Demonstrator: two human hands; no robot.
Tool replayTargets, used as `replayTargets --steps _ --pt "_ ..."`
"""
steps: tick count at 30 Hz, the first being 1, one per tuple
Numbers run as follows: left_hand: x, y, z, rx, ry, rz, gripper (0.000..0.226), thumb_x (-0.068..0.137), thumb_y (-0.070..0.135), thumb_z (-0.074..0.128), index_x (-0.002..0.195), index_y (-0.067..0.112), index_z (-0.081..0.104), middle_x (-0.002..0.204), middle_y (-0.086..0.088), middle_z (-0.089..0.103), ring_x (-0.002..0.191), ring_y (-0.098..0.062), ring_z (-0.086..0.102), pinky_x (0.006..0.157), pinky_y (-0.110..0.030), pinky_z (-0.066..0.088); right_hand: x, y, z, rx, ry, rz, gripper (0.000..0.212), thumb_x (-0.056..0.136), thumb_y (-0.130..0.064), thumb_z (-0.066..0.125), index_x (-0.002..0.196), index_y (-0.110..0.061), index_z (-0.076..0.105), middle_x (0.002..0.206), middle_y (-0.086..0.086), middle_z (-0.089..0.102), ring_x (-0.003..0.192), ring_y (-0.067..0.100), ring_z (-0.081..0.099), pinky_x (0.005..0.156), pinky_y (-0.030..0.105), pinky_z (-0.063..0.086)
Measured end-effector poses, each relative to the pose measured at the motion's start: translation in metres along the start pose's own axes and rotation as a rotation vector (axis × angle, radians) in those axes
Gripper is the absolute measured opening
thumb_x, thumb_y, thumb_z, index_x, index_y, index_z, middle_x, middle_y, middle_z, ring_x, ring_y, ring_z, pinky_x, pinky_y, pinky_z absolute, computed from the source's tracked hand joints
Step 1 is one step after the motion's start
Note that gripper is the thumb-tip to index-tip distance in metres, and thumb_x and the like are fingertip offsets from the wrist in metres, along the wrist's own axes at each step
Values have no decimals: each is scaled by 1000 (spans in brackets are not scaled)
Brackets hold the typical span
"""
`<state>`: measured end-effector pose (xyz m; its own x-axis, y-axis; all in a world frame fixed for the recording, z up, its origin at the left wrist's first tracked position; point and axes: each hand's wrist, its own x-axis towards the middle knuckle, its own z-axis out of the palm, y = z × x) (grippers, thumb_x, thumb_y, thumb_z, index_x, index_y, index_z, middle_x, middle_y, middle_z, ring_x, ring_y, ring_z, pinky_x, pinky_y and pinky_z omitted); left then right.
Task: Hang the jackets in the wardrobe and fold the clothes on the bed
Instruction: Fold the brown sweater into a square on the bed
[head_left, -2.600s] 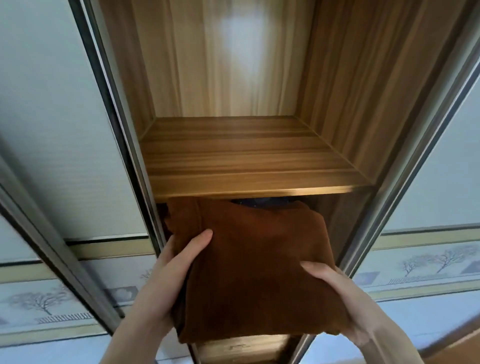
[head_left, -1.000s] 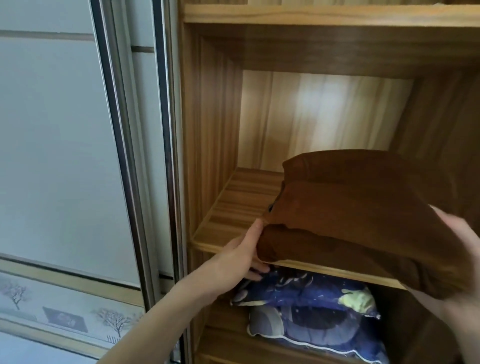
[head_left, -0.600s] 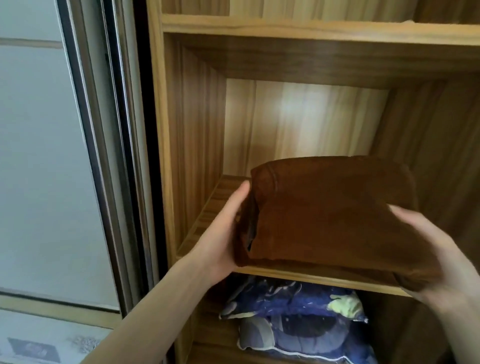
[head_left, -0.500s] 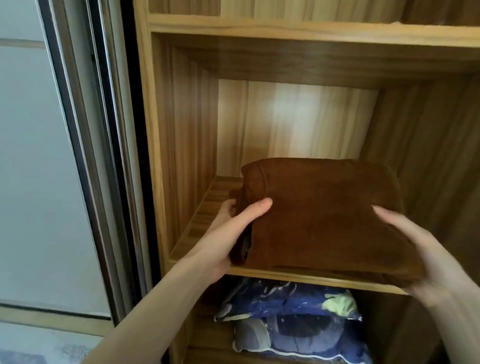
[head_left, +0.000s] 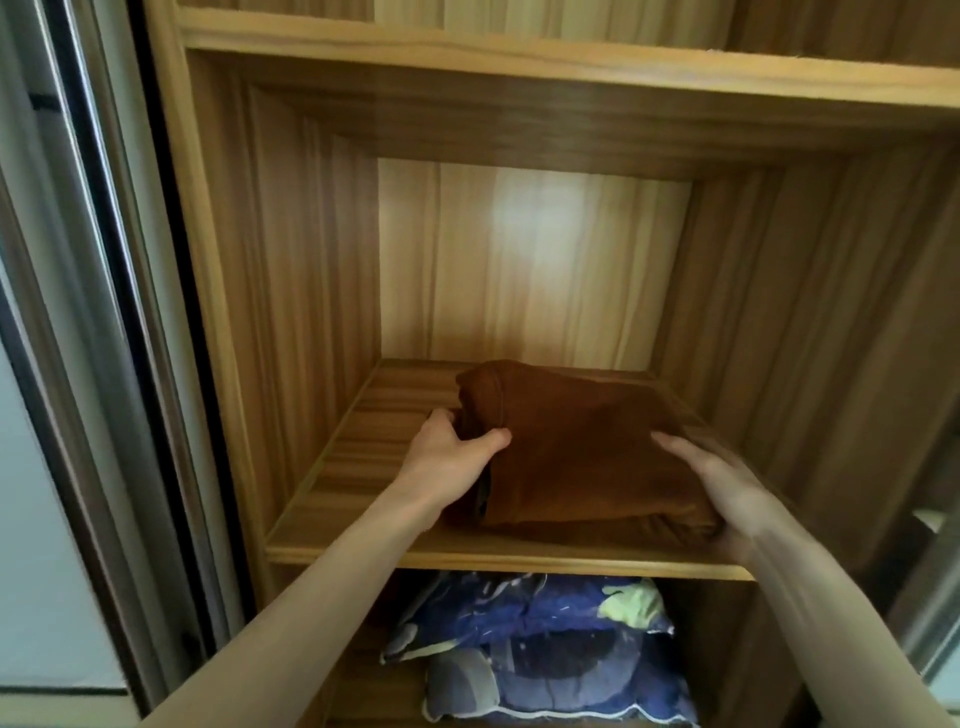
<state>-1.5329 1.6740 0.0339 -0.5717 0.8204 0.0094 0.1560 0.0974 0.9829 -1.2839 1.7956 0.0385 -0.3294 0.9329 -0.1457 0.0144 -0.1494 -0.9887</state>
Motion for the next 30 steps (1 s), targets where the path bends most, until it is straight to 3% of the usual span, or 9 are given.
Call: replayTargets --steps 3,5,7,9,12,15,19,23,30 --pt "10 -6 1 115 -8 -50 65 83 56 78 132 20 57 116 6 66 110 -18 65 91 -34 53 5 2 2 -109 22 -35 73 79 -50 82 143 -25 56 119 9 71 105 30 70 95 42 56" --pt "12 -6 -3 280 0 -40 80 67 77 71 127 24 63 117 6 70 106 -19 67 95 -39 57 10 3 1 -219 55 -75 63 89 -48 75 144 -25 54 125 5 66 110 27 65 100 42 52" --pt "6 0 -5 570 42 23 84 71 85 62 127 21 60 117 5 70 106 -22 68 92 -41 58 14 0 -2 -388 107 -164 63 94 -50 69 149 -27 49 138 4 59 121 28 59 107 42 48" --pt "-2 7 -4 848 216 171 77 90 74 56 145 21 43 124 -2 66 112 -28 66 88 -43 59 12 -5 -4 -467 104 -322 56 98 -47 64 149 -29 48 138 1 60 122 22 58 106 38 48" --pt "-16 25 13 822 302 480 64 103 56 47 156 22 34 144 -5 55 133 -29 52 102 -45 52 7 -11 6 -608 7 -530 45 101 -50 57 144 -36 55 138 -7 62 128 13 56 113 37 44" --pt "-15 31 38 829 99 564 64 105 60 39 157 24 39 157 -1 46 147 -22 39 121 -40 33 14 -10 21 -959 -53 -587 50 99 -62 45 144 -42 55 154 -13 49 144 17 41 121 48 32" --pt "9 15 48 1003 -63 504 79 100 72 34 163 25 28 171 -2 25 159 -21 15 131 -41 9 18 -14 24 -1103 -87 -468 57 100 -67 38 154 -49 37 166 -20 28 155 16 24 125 47 23" --pt "22 7 42 1012 -133 386 83 98 77 30 165 31 18 174 1 12 161 -19 7 130 -40 5 18 -7 30 -1196 -131 -427 64 101 -69 32 161 -50 18 171 -21 8 159 10 2 127 41 9" --pt "18 5 43 1037 -135 377 80 98 77 28 163 32 24 172 -1 20 159 -22 16 128 -42 11 17 -3 31 -1244 -124 -417 64 102 -69 30 161 -48 19 171 -20 9 159 8 1 128 41 9"
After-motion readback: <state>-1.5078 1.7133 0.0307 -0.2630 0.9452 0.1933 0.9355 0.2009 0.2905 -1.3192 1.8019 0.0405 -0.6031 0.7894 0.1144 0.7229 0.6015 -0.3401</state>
